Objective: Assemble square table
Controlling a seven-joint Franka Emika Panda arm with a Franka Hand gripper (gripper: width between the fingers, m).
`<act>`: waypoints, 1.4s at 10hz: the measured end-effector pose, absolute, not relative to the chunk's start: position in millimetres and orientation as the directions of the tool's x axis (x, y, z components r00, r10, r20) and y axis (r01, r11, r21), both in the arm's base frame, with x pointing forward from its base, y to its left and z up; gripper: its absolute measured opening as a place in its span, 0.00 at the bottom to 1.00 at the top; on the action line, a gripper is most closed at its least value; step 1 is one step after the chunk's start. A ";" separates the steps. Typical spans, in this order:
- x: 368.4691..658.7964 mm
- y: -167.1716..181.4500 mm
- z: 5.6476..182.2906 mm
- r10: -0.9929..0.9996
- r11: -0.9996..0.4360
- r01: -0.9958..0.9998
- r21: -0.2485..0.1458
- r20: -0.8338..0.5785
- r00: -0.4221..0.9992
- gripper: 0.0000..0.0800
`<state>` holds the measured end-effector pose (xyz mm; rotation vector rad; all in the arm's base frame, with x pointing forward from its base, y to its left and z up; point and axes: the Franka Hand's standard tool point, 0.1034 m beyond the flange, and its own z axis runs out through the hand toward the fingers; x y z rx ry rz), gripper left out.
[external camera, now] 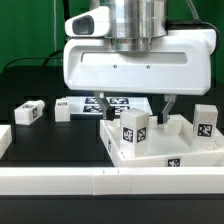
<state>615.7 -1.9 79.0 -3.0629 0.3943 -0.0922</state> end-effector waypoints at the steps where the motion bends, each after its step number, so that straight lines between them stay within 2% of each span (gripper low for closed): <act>1: 615.7 -2.6 79.0 -0.156 -0.987 -0.153 -0.052 0.058 0.986 0.81; 4: 614.5 0.6 76.4 0.179 -0.983 0.180 -0.018 0.063 0.982 0.81; 7: 614.5 -2.1 76.3 0.365 -0.931 0.366 0.001 0.062 0.929 0.81; 8: 614.5 -3.2 76.2 0.391 -0.920 0.391 0.006 0.060 0.919 0.62; 9: 614.5 -3.1 76.3 0.384 -0.923 0.384 0.005 0.060 0.921 0.62; 10: 614.5 -3.2 76.3 0.384 -0.923 0.384 0.005 0.060 0.921 0.43; 11: 614.5 -3.1 76.2 0.377 -0.926 0.378 0.005 0.060 0.924 0.43; 12: 614.5 -3.2 76.3 0.362 -0.932 0.362 0.004 0.060 0.930 0.36; 14: 614.5 -3.2 76.3 0.318 -0.948 0.319 0.001 0.061 0.946 0.36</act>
Offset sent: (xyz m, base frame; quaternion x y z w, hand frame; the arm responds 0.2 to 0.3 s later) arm 0.0023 0.0109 -0.0052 0.0029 -0.0091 -0.2717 0.9623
